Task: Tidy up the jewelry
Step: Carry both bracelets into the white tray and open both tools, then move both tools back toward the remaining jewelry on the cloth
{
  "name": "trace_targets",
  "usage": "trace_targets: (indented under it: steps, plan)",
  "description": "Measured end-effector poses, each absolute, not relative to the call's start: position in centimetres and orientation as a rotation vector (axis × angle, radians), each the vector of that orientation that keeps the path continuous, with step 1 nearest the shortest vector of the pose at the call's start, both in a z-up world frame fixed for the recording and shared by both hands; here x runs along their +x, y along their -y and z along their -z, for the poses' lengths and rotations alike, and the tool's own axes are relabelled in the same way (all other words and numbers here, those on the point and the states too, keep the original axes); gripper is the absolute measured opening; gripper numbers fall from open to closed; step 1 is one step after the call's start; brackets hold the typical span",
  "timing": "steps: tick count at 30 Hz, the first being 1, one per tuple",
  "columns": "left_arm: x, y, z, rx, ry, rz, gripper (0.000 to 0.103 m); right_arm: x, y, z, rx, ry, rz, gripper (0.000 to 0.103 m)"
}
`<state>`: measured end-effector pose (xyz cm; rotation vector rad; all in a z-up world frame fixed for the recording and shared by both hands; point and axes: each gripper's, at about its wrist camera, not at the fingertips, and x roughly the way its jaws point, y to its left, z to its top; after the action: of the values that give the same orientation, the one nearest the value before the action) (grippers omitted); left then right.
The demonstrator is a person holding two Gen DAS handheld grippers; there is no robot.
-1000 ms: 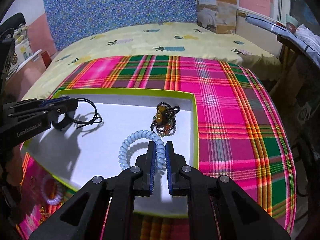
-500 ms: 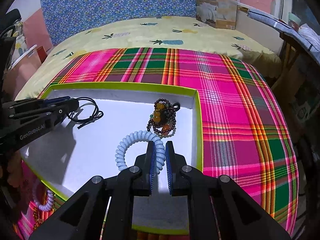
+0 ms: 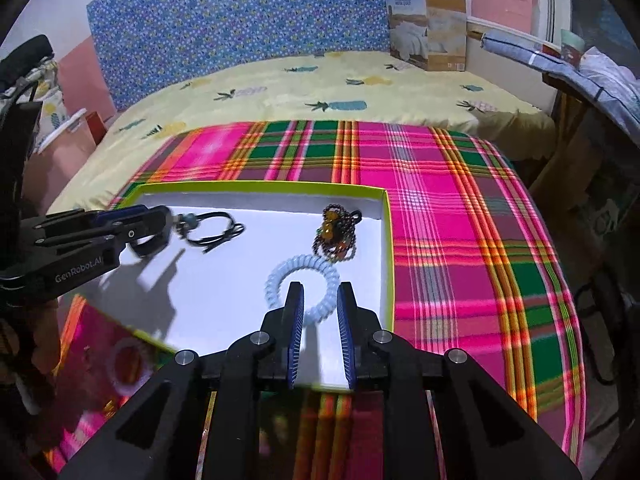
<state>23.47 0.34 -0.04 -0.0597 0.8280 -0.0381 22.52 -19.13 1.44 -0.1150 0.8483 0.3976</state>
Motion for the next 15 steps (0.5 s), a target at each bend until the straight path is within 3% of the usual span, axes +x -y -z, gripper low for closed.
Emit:
trace_targets:
  steps: [15]
  plan:
    - [11.6, 0.0, -1.6, -0.066, -0.784, 0.057, 0.024, 12.2, 20.4, -4.1, -0.087, -0.793, -0.460, 0.017]
